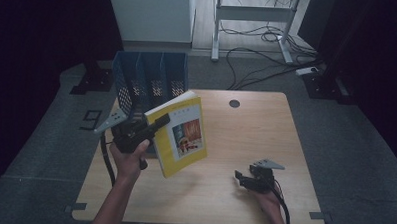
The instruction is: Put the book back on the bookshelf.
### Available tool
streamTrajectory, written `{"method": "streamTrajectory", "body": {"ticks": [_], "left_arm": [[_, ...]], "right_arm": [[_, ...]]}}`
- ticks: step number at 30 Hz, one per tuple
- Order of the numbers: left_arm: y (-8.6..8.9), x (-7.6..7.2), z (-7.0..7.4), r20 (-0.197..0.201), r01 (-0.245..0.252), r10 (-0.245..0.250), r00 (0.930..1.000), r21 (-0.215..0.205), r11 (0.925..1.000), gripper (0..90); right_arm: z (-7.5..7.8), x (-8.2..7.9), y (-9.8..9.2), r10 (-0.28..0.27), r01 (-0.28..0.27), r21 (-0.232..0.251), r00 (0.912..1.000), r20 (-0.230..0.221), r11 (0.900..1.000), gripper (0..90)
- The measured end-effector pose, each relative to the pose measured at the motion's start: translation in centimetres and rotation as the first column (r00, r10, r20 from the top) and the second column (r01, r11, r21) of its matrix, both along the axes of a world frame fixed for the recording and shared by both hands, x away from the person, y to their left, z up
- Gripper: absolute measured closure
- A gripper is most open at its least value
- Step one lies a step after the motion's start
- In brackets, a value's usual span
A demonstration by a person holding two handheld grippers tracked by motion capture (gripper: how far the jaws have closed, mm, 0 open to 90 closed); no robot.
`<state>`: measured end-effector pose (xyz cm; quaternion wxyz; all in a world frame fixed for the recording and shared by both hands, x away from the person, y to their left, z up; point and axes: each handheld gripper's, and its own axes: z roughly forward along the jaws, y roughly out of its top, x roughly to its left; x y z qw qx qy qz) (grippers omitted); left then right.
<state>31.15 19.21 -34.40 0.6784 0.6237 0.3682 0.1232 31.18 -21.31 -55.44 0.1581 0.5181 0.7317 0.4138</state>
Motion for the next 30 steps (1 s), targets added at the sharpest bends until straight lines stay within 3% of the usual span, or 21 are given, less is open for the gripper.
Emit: {"method": "streamTrajectory", "body": {"ticks": [30], "left_arm": [[3.9, 1.7, 1.2, -0.011, -0.125, 0.124, 0.9922, -0.042, 0.9913, 75.5]], "right_arm": [[0.0, 0.0, -0.1, -0.006, 0.006, 0.007, 1.0, -0.002, 1.0, 28.4]]}}
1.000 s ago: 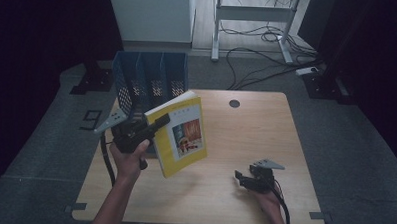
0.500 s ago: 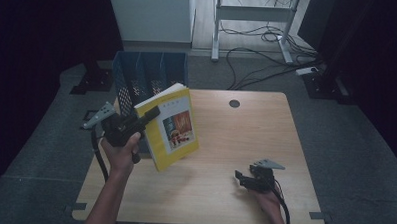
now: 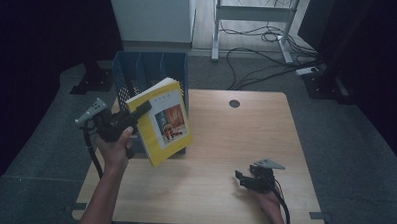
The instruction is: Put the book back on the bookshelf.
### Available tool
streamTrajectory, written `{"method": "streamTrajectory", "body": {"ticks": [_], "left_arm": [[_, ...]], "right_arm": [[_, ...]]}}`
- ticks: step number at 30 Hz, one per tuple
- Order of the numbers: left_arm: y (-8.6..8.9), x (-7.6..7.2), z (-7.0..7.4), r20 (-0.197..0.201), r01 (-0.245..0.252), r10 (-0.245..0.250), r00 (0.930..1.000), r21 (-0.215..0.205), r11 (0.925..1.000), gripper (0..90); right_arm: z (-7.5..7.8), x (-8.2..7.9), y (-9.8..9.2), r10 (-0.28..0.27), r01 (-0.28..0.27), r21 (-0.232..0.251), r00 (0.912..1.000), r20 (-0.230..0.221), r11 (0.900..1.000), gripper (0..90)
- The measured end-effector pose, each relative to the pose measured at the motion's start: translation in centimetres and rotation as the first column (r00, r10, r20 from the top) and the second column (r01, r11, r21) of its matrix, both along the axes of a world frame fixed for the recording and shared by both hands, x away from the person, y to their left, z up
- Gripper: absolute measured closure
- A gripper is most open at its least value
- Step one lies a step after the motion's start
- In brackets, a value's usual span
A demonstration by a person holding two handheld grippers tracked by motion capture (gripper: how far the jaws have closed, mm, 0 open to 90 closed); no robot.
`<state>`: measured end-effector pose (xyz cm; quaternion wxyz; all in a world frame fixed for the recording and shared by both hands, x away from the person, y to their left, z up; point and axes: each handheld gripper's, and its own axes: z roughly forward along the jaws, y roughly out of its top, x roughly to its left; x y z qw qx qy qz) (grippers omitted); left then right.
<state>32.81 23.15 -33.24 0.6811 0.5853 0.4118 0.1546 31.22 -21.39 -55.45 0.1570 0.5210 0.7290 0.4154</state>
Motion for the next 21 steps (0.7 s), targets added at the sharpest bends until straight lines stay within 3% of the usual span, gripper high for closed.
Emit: {"method": "streamTrajectory", "body": {"ticks": [12, 21], "left_arm": [[1.2, 0.2, 0.2, 0.02, -0.047, 0.047, 0.9987, -0.008, 0.9988, 75.5], [1.3, 0.8, -0.1, 0.005, -0.069, 0.069, 0.9976, 0.007, 0.9976, 75.5]], "right_arm": [[0.0, 0.0, -0.1, -0.004, 0.004, 0.002, 1.0, -0.003, 1.0, 28.5], [0.0, 0.0, -0.1, -0.004, 0.004, 0.002, 1.0, -0.002, 1.0, 28.5]]}}
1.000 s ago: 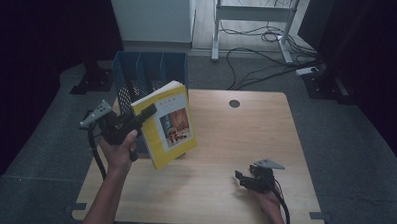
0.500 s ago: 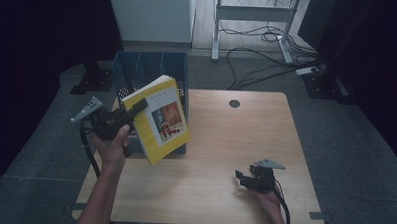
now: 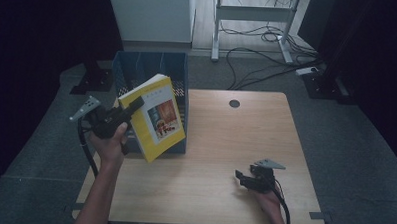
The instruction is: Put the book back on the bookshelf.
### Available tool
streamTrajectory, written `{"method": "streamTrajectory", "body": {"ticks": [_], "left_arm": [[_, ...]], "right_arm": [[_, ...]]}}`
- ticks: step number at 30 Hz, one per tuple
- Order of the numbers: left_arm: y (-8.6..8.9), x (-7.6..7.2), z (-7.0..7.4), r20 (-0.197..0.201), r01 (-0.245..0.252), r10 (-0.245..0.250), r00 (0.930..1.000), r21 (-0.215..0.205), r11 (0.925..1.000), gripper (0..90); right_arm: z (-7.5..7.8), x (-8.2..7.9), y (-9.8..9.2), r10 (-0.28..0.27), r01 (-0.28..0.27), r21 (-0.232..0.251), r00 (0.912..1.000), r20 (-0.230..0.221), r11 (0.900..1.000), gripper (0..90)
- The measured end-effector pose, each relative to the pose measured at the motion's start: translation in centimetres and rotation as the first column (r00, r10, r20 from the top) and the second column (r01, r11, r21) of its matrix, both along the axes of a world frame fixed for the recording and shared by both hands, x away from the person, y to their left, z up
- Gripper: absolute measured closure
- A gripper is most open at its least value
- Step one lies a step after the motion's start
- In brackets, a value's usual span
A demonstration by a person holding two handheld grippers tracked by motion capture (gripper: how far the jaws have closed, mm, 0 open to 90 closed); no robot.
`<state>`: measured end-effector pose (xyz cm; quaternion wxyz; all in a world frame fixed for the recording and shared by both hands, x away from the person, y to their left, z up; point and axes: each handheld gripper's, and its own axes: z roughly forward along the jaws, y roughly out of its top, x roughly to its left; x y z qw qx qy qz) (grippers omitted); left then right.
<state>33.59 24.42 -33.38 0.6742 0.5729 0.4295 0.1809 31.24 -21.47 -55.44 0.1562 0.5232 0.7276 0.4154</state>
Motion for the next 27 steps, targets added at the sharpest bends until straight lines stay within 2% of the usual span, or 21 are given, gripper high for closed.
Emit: {"method": "streamTrajectory", "body": {"ticks": [15, 27], "left_arm": [[-0.3, 0.8, 0.4, 0.003, -0.042, 0.042, 0.9991, 0.022, 0.9989, 75.5], [-0.8, 2.5, 0.2, 0.007, -0.078, 0.078, 0.9969, 0.042, 0.9961, 75.5]], "right_arm": [[0.0, 0.0, -0.1, -0.003, 0.002, 0.006, 1.0, 0.002, 1.0, 28.5], [0.0, 0.1, -0.2, -0.006, 0.006, 0.017, 1.0, 0.0, 1.0, 28.7]]}}
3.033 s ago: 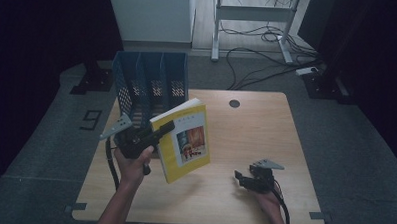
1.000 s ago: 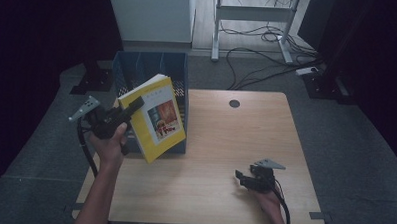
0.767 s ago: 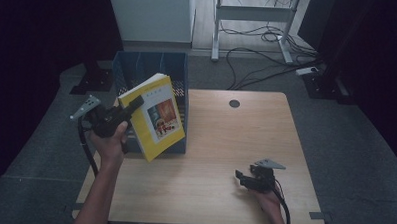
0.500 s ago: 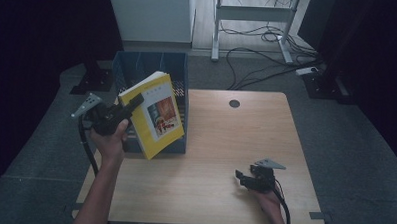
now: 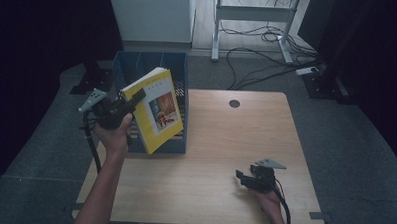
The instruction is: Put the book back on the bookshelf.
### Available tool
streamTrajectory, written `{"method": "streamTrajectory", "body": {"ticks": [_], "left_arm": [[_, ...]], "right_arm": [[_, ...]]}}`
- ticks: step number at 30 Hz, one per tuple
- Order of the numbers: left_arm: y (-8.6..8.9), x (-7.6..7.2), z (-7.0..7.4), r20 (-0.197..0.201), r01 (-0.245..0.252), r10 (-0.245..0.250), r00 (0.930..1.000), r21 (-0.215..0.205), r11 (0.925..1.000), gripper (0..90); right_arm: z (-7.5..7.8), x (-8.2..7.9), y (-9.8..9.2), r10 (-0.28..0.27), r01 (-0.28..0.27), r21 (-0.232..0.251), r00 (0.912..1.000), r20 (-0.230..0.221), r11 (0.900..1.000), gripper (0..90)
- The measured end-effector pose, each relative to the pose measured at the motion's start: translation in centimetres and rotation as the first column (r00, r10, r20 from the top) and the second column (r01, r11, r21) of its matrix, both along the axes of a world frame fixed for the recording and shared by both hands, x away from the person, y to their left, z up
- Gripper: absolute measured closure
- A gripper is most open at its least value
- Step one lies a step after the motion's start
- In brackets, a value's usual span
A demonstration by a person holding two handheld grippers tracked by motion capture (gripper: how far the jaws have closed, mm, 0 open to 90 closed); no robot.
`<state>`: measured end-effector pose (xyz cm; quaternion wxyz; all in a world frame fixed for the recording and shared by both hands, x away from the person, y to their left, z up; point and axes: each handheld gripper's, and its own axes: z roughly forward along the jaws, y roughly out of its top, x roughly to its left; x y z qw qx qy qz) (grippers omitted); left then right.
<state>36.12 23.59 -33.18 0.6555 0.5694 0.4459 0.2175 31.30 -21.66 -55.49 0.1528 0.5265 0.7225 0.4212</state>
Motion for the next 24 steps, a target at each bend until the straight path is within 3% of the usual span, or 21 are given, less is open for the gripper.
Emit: {"method": "streamTrajectory", "body": {"ticks": [24], "left_arm": [[-1.7, 3.1, -0.7, -0.014, -0.076, 0.077, 0.9969, 0.04, 0.9963, 75.6]], "right_arm": [[0.0, 0.0, -0.2, -0.002, 0.002, 0.005, 1.0, -0.001, 1.0, 29.0]]}}
